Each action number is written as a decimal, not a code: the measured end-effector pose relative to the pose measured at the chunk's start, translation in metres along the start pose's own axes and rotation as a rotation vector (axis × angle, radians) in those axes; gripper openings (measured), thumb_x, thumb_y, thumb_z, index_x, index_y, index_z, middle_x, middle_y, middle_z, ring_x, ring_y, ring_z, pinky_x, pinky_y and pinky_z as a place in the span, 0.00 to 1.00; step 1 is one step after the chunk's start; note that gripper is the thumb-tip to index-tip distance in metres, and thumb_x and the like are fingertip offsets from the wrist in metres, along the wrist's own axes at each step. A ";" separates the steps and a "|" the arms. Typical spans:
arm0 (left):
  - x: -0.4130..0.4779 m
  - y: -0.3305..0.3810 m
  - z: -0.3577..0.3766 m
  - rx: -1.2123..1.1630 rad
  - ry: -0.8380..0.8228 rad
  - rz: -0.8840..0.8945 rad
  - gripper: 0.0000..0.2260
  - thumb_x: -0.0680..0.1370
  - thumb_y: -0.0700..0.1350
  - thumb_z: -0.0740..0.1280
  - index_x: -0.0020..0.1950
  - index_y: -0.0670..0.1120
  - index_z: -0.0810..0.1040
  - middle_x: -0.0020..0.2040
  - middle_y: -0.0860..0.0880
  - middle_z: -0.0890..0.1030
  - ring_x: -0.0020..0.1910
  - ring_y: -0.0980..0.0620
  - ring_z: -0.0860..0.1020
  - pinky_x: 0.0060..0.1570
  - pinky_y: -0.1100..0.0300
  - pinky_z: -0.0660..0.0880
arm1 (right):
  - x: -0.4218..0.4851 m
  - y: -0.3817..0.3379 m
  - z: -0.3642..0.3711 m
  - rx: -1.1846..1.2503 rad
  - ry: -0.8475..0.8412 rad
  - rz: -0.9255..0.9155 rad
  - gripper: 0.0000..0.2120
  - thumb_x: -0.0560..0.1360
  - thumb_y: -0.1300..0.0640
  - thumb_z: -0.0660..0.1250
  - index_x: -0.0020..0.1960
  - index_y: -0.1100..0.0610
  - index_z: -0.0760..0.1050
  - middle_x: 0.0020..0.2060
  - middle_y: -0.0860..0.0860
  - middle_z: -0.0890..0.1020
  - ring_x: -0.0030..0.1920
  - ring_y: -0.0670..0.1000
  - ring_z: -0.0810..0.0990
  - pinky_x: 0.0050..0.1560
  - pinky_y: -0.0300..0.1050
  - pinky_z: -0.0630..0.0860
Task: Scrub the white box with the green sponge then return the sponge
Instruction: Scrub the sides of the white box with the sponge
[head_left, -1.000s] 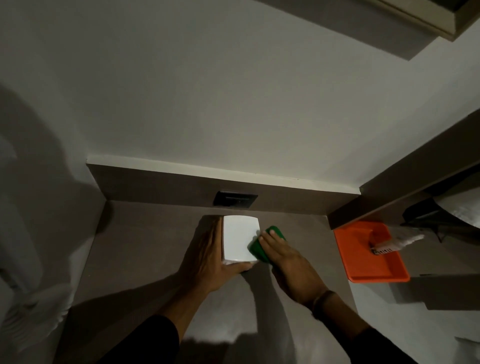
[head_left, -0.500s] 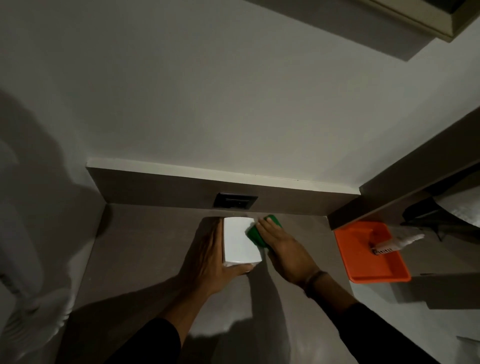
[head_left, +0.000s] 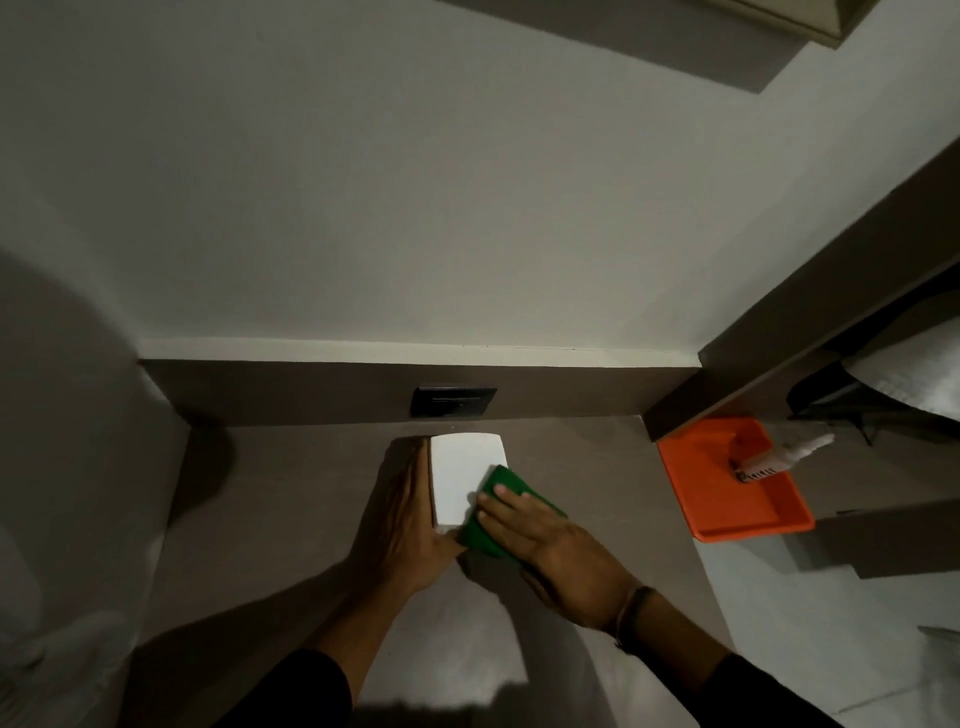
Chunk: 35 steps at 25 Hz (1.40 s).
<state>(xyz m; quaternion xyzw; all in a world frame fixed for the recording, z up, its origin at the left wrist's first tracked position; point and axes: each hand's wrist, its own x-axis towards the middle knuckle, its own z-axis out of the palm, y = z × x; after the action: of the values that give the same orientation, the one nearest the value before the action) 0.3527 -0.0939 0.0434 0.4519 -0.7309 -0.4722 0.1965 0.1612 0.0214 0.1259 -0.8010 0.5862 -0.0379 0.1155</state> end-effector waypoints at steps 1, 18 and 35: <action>0.000 0.009 -0.002 -0.046 -0.053 0.027 0.52 0.68 0.50 0.87 0.84 0.53 0.60 0.79 0.49 0.72 0.77 0.48 0.72 0.79 0.47 0.70 | -0.011 0.005 0.001 0.075 0.021 0.061 0.33 0.80 0.62 0.60 0.81 0.51 0.51 0.81 0.48 0.52 0.80 0.49 0.47 0.79 0.49 0.46; 0.059 0.061 0.023 0.865 -0.194 0.357 0.29 0.88 0.57 0.46 0.87 0.45 0.53 0.89 0.44 0.57 0.89 0.43 0.54 0.86 0.37 0.52 | -0.023 -0.004 0.073 1.723 1.055 1.104 0.27 0.77 0.75 0.54 0.69 0.53 0.73 0.66 0.59 0.79 0.62 0.58 0.80 0.64 0.52 0.76; 0.116 0.031 0.003 0.773 -0.360 1.052 0.24 0.88 0.46 0.54 0.83 0.37 0.64 0.84 0.37 0.68 0.86 0.37 0.62 0.84 0.32 0.60 | 0.043 -0.058 0.076 1.410 1.025 0.896 0.24 0.83 0.63 0.56 0.77 0.50 0.62 0.76 0.46 0.66 0.75 0.45 0.64 0.77 0.46 0.59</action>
<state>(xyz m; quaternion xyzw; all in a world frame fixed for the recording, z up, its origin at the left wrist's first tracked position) 0.2761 -0.1859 0.0526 -0.0118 -0.9912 -0.0866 0.0997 0.2434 0.0079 0.0621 -0.1381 0.6583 -0.6752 0.3026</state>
